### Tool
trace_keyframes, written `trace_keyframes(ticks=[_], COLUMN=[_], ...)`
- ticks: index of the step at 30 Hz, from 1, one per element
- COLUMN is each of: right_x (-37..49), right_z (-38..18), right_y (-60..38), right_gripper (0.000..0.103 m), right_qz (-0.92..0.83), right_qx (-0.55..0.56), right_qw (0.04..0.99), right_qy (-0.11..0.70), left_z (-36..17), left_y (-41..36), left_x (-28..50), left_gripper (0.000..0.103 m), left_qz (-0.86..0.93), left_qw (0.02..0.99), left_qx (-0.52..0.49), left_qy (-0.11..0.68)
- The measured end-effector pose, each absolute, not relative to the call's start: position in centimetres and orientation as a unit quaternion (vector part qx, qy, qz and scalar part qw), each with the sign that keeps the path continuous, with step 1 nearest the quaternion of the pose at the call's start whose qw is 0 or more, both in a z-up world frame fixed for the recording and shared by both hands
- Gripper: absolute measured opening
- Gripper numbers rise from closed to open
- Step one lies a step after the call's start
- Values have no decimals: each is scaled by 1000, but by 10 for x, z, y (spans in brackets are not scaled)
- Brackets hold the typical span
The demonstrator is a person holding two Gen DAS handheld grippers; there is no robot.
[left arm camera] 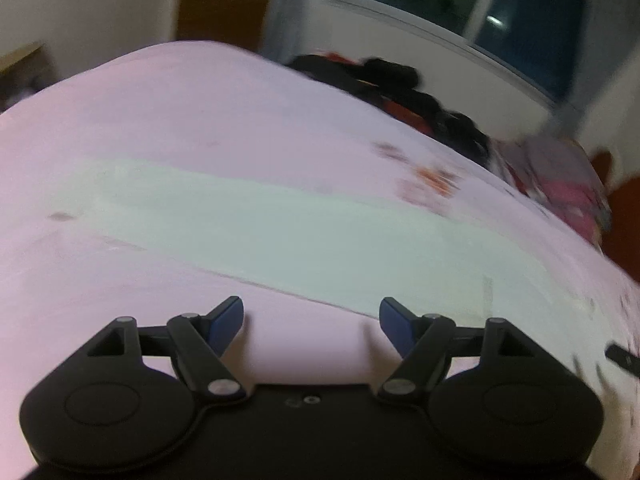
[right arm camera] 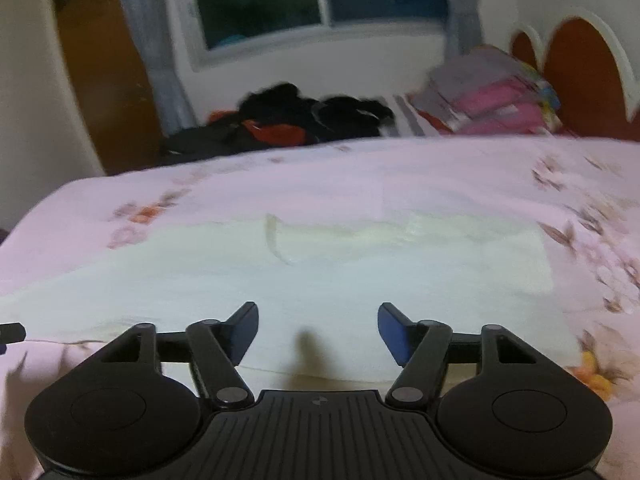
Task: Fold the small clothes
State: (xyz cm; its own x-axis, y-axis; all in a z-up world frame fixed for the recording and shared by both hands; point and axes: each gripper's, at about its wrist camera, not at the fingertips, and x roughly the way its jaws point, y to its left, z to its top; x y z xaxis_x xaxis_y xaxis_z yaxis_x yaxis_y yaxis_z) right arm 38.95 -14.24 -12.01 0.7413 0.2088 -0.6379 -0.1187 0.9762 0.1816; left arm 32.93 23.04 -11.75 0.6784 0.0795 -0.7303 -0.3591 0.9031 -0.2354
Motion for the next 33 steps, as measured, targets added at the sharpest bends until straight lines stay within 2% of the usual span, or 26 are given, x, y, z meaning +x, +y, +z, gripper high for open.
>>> trace_keyframes(ticks=[3, 7, 8, 16, 18, 20, 22, 25, 27, 33], right_x=[389, 390, 391, 402, 406, 409, 412, 419, 427, 420], right_z=[-118, -120, -121, -138, -142, -144, -147, -157, -172, -159], right_y=[-121, -95, -89, -58, -54, -50, -47, -44, -42, -60], right_gripper=[65, 65, 65, 65, 65, 64, 65, 64, 65, 65], right_qz=[106, 124, 127, 136, 132, 129, 126, 121, 123, 125], right_qx=[62, 52, 51, 42, 42, 40, 40, 35, 25, 55], right_qw=[930, 927, 926, 921, 920, 920, 920, 918, 901, 911], right_qy=[347, 350, 352, 364, 367, 369, 369, 377, 415, 390], left_z=[-119, -129, -133, -152, -155, -158, -162, -158, -149, -94], left_y=[264, 305, 315, 360, 368, 375, 378, 374, 367, 308], left_x=[319, 312, 312, 334, 341, 345, 347, 350, 348, 365], left_gripper=[72, 54, 52, 51, 42, 19, 7, 4, 3, 3], left_qz=[155, 180, 184, 179, 184, 198, 209, 210, 204, 121], left_qw=[890, 876, 871, 858, 856, 852, 848, 855, 867, 919], left_qx=[-206, -247, -261, -353, -364, -376, -382, -373, -355, -275], left_qy=[376, 372, 373, 328, 317, 306, 302, 295, 283, 254])
